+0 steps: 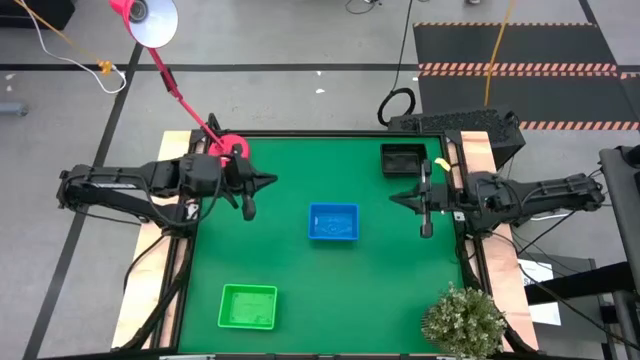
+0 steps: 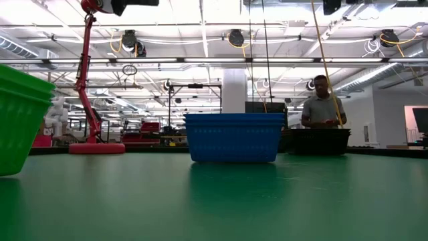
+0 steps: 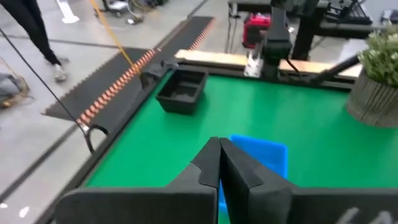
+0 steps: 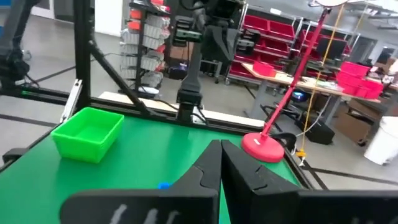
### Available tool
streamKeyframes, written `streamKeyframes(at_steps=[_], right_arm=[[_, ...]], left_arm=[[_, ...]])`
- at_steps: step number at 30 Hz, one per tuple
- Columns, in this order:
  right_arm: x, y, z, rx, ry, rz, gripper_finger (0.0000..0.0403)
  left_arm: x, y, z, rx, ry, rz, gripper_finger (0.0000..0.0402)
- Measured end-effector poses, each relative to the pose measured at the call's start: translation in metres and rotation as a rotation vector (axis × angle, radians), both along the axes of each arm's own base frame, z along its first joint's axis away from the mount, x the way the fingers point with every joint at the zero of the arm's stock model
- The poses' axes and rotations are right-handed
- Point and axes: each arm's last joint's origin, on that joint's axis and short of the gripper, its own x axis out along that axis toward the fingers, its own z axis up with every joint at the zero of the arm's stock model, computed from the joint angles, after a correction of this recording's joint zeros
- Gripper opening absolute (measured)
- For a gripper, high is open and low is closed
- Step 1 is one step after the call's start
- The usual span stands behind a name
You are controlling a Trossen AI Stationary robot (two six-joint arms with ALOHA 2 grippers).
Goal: Stack baskets by color
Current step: Return to Home Position
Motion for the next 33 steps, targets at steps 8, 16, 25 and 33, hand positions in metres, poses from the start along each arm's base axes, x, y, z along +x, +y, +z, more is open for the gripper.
streamKeyframes(at_steps=[8, 16, 25, 33], right_arm=[[-0.011, 0.000, -0.038, 0.029, -0.031, 0.053, 0.0000], [-0.029, -0.001, -0.074, 0.016, -0.045, 0.079, 0.0000], [-0.043, -0.002, -0.103, 0.000, -0.102, 0.080, 0.0000], [-0.051, -0.003, -0.116, -0.006, -0.163, 0.079, 0.0000]], left_arm=[[0.002, -0.002, -0.027, -0.116, 0.057, -0.038, 0.0005], [0.003, -0.005, -0.042, -0.175, 0.091, -0.056, 0.0006], [0.005, -0.005, -0.039, -0.187, 0.045, -0.054, 0.0006], [0.005, -0.005, -0.039, -0.191, 0.042, -0.052, 0.0004]])
